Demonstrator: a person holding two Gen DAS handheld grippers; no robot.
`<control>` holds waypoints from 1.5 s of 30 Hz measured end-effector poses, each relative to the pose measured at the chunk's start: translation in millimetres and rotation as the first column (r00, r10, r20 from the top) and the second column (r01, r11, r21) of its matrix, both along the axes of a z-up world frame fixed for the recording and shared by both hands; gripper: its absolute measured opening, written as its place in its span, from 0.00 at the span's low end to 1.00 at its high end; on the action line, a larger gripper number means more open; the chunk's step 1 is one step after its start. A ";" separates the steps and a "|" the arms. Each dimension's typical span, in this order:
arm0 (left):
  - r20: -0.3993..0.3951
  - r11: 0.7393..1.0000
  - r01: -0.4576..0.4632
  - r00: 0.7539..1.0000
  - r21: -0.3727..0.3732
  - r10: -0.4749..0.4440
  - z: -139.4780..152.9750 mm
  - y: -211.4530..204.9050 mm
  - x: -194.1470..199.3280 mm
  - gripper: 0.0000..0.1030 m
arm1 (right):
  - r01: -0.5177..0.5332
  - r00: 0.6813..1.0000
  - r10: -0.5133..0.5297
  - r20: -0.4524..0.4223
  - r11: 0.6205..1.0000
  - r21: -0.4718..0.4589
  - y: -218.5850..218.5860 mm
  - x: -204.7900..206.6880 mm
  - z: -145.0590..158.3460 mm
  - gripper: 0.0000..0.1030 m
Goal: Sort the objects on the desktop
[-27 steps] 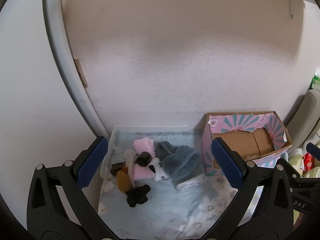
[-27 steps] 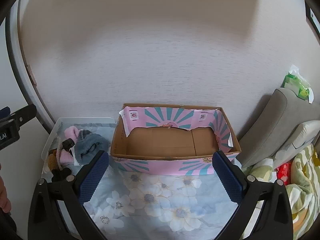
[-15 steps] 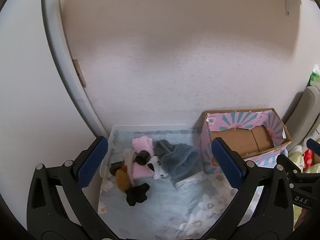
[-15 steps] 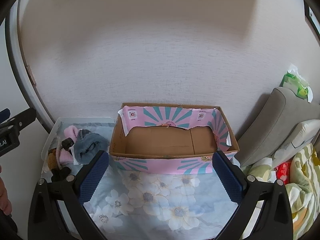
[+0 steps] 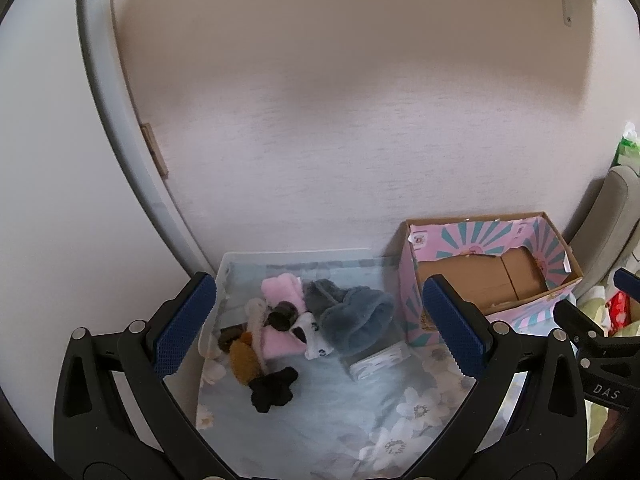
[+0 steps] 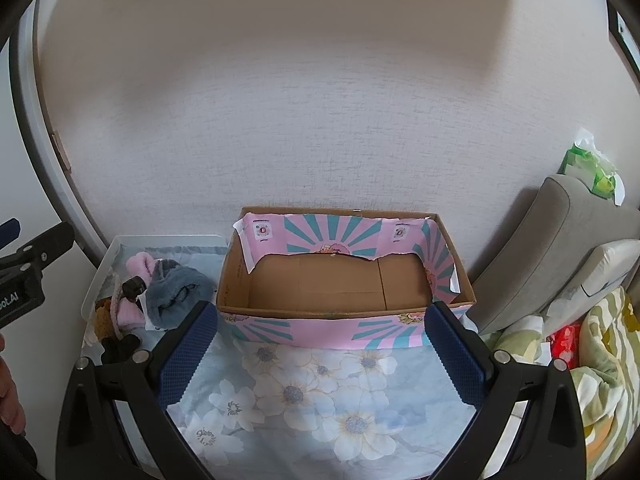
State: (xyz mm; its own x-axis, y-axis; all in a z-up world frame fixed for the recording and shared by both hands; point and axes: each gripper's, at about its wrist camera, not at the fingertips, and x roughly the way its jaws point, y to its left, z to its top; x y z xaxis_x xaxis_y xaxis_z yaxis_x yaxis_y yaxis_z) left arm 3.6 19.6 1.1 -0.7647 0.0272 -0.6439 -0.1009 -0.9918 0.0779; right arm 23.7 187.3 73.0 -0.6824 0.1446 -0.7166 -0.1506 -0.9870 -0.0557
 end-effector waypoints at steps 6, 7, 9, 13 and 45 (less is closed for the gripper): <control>0.008 1.000 0.005 1.000 -0.002 -0.005 -1.0 -0.3 -1.2 1.00 | 0.010 1.000 -0.010 0.001 1.000 -0.003 -0.4 -1.8 -0.7 1.00; 0.008 1.000 0.008 1.000 0.002 -0.008 -1.1 -0.5 -0.8 1.00 | 0.009 1.000 -0.009 0.000 1.000 -0.002 0.0 -1.9 -0.3 1.00; 0.010 1.000 0.008 1.000 0.011 -0.008 -1.3 -1.5 -0.5 1.00 | 0.006 1.000 -0.006 -0.002 1.000 -0.002 0.1 -2.3 -0.2 1.00; 0.014 1.000 0.001 1.000 0.019 -0.002 -1.3 -5.5 -3.0 1.00 | 0.003 1.000 -0.003 0.003 1.000 -0.002 0.2 -4.3 -1.6 1.00; 0.110 0.983 -0.179 0.979 0.049 0.173 -111.7 -112.5 28.1 1.00 | -0.336 0.935 0.341 0.096 0.940 -0.058 -79.4 -21.8 -79.3 1.00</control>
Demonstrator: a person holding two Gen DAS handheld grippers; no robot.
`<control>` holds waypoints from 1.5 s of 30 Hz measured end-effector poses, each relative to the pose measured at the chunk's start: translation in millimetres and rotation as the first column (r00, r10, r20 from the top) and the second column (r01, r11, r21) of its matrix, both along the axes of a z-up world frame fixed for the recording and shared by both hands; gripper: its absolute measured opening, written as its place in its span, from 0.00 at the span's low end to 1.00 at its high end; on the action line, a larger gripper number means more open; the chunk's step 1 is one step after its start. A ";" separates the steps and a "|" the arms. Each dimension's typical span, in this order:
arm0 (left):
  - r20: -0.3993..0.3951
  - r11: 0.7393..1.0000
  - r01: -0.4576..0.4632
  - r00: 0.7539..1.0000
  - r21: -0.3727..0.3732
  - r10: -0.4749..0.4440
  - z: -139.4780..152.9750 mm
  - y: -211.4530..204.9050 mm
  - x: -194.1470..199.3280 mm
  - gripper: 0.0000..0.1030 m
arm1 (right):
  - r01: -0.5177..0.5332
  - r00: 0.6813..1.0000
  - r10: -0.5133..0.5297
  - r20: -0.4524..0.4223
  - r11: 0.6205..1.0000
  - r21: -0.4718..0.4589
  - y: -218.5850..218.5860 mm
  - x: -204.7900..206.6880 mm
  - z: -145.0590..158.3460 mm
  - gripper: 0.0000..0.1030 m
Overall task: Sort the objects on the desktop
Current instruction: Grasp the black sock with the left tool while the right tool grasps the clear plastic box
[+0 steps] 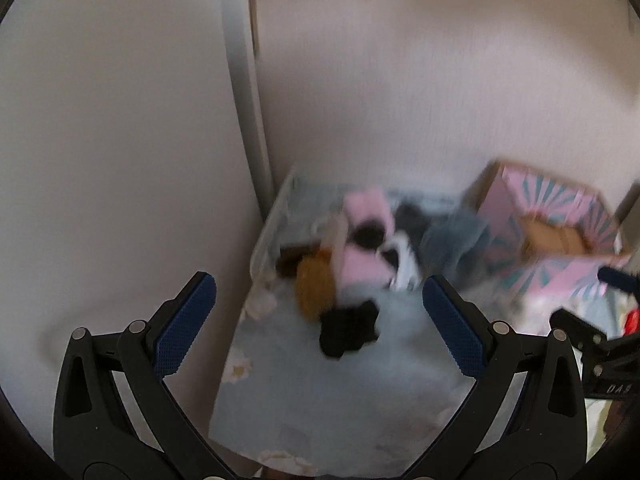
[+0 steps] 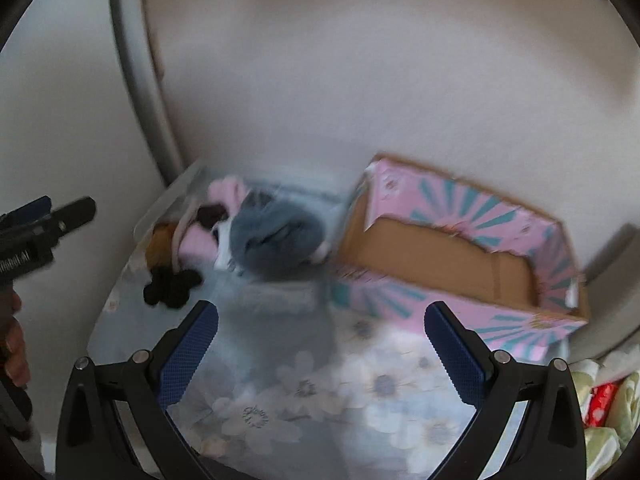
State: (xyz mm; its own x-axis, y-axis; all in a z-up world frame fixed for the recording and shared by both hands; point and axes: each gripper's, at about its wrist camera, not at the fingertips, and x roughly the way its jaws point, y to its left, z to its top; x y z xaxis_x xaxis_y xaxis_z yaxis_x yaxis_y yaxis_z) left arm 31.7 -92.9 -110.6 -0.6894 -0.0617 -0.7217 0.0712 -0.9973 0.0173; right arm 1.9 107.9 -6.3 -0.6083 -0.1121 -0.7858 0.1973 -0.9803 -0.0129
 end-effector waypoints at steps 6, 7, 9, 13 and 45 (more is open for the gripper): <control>0.081 1.000 0.015 0.997 0.015 -0.016 -70.1 4.0 -6.9 1.00 | -0.062 0.998 0.062 0.029 0.998 0.005 -19.8 -16.6 -61.0 1.00; 0.086 1.000 0.013 0.996 0.023 -0.015 -76.9 4.1 -7.4 1.00 | -0.066 0.997 0.066 0.032 0.998 -0.002 -21.1 -20.4 -67.7 1.00; 0.095 0.999 0.005 0.995 0.048 -0.010 -90.8 2.8 -9.8 0.99 | -0.068 0.997 0.069 0.033 0.998 -0.012 -23.9 -29.1 -81.0 1.00; 0.100 0.997 0.005 0.995 0.072 -0.012 -107.7 3.0 -13.6 0.99 | -0.072 0.997 0.072 0.029 0.997 -0.014 -32.4 -39.0 -101.3 1.00; 0.126 0.998 -0.022 0.992 0.061 0.014 -131.3 9.0 -14.7 0.16 | -0.058 0.998 0.059 -0.014 0.998 0.016 -35.1 -46.0 -117.5 0.74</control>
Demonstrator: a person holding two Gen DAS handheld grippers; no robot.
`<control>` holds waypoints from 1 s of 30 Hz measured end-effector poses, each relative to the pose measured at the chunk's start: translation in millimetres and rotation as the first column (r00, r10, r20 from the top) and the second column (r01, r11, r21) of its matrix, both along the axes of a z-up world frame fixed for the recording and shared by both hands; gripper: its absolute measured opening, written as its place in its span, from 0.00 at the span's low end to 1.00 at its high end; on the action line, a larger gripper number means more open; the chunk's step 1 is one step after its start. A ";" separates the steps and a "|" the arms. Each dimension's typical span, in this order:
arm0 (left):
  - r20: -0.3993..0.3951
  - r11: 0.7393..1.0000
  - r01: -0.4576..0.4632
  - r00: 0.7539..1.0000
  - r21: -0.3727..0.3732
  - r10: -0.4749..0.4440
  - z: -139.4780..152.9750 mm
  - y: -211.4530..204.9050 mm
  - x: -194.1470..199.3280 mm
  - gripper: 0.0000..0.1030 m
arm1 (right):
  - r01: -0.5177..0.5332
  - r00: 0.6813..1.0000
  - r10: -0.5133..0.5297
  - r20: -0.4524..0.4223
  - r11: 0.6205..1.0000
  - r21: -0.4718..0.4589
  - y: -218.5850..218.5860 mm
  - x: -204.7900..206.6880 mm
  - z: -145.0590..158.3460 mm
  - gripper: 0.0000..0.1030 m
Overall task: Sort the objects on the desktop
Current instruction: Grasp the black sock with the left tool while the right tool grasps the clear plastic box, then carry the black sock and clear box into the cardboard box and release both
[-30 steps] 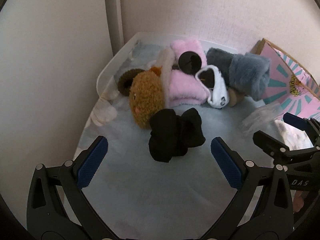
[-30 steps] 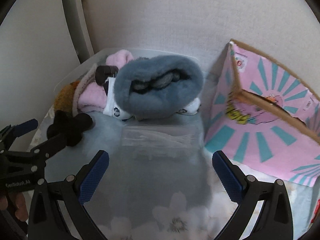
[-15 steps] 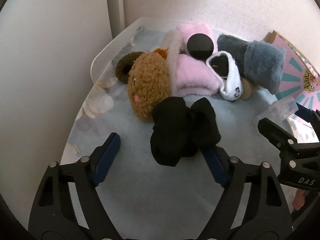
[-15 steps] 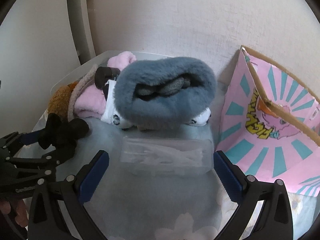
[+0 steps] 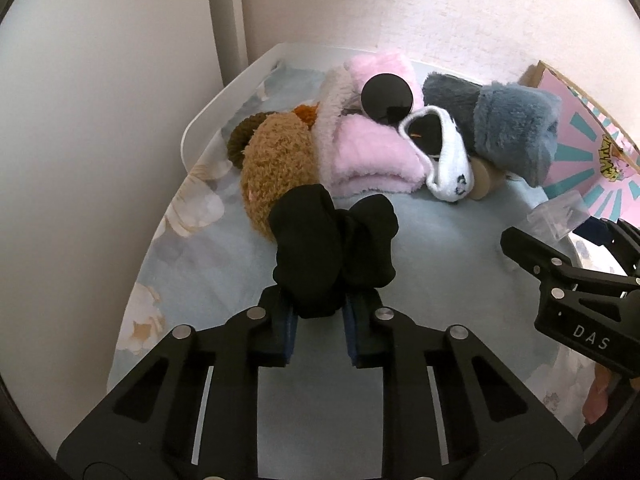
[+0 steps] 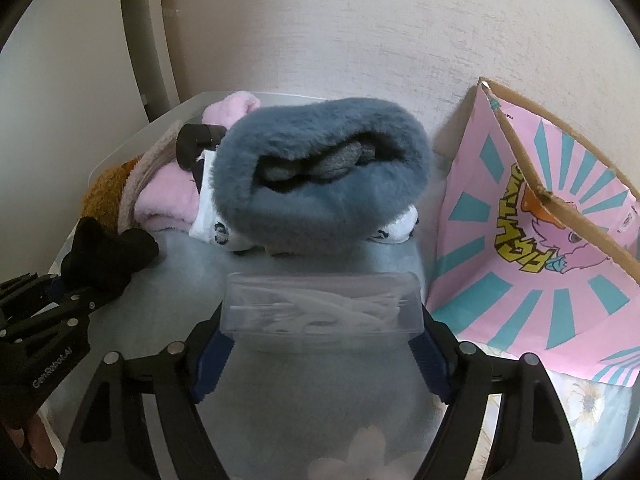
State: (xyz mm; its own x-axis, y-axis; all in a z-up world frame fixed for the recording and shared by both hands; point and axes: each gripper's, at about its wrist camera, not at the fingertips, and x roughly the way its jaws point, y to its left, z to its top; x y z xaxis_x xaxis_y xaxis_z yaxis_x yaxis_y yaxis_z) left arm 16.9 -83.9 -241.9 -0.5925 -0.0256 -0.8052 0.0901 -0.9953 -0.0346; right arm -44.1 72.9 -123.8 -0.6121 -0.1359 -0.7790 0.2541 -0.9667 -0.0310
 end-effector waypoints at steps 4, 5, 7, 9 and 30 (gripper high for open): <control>-0.011 1.000 0.006 1.000 0.007 -0.006 6.2 0.5 -1.9 0.16 | -0.001 1.000 0.001 -0.008 1.000 -0.005 -4.1 -3.2 2.7 0.74; -0.017 1.000 0.007 1.000 0.008 -0.007 10.1 -1.1 0.7 0.16 | -0.001 1.000 0.001 -0.011 1.000 -0.005 -6.5 -1.3 5.3 0.74; -0.021 1.000 0.010 1.000 0.009 -0.010 25.0 1.7 2.4 0.16 | -0.005 1.000 0.005 -0.014 1.000 -0.004 -5.8 1.4 9.9 0.74; -0.034 1.000 0.016 0.999 0.012 -0.016 36.0 1.6 1.9 0.16 | -0.006 1.000 0.006 -0.016 1.000 -0.003 -5.9 4.0 16.0 0.74; -0.248 0.944 0.328 0.913 -0.025 -0.324 223.6 112.9 -56.0 0.16 | 0.139 0.976 -0.140 -0.165 0.990 -0.019 95.5 -2.8 191.6 0.74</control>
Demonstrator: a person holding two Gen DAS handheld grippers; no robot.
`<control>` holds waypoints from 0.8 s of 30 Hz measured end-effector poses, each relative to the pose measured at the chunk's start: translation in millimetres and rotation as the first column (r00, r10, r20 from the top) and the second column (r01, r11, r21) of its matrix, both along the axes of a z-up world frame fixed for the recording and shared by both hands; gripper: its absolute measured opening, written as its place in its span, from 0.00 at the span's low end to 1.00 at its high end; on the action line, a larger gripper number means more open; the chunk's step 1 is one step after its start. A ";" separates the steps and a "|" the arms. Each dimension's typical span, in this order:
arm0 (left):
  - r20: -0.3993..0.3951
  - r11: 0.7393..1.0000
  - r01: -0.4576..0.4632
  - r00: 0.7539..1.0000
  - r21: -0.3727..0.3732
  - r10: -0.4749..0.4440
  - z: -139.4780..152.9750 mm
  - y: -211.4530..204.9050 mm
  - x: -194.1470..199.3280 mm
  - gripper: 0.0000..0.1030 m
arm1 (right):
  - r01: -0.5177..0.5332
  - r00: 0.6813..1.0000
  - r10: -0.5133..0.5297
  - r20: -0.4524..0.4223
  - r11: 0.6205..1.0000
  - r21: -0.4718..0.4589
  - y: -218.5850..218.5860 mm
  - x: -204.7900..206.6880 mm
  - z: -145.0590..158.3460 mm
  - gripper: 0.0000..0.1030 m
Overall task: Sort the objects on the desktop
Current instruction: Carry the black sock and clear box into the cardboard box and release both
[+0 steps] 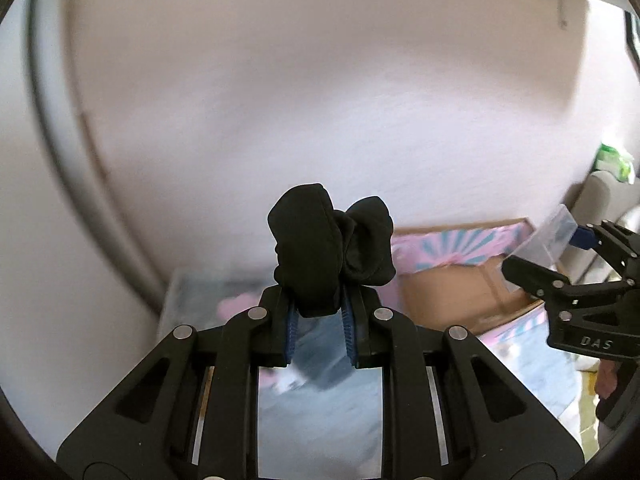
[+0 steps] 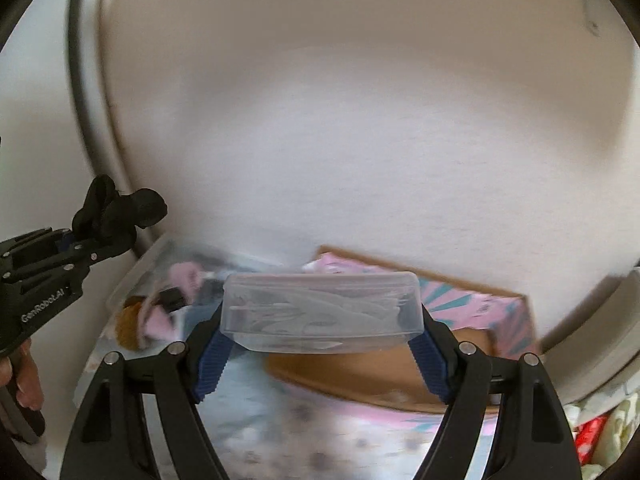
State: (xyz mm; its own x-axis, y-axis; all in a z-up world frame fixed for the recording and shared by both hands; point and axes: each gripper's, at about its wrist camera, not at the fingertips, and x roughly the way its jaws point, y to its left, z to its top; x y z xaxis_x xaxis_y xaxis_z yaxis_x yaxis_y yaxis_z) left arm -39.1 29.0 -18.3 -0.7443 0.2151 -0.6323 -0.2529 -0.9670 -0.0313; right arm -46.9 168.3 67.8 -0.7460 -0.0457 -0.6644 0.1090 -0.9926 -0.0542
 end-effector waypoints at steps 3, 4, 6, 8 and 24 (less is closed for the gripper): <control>0.030 0.997 0.074 0.997 -0.012 -0.073 3.2 32.8 -19.6 0.16 | 0.040 0.999 -0.041 0.022 0.999 0.020 29.7 -8.0 5.7 0.74; 0.048 0.995 0.101 0.994 -0.010 -0.101 3.0 44.0 -25.3 0.16 | 0.048 0.998 -0.049 0.037 0.999 0.022 39.6 -10.8 6.6 0.74; 0.081 0.990 0.142 0.987 -0.012 -0.141 0.7 66.5 -36.9 0.16 | 0.065 0.996 -0.067 0.062 0.998 0.027 59.4 -16.2 6.8 0.74; 0.120 0.983 0.183 0.976 -0.018 -0.180 -5.2 90.1 -46.5 0.16 | 0.076 0.992 -0.079 0.098 0.996 0.036 70.3 -25.4 0.6 0.74; 0.414 0.951 0.301 0.876 -0.070 -0.247 -94.3 168.6 -83.7 0.16 | 0.089 0.932 -0.100 0.347 0.995 0.046 140.5 -61.6 -91.3 0.74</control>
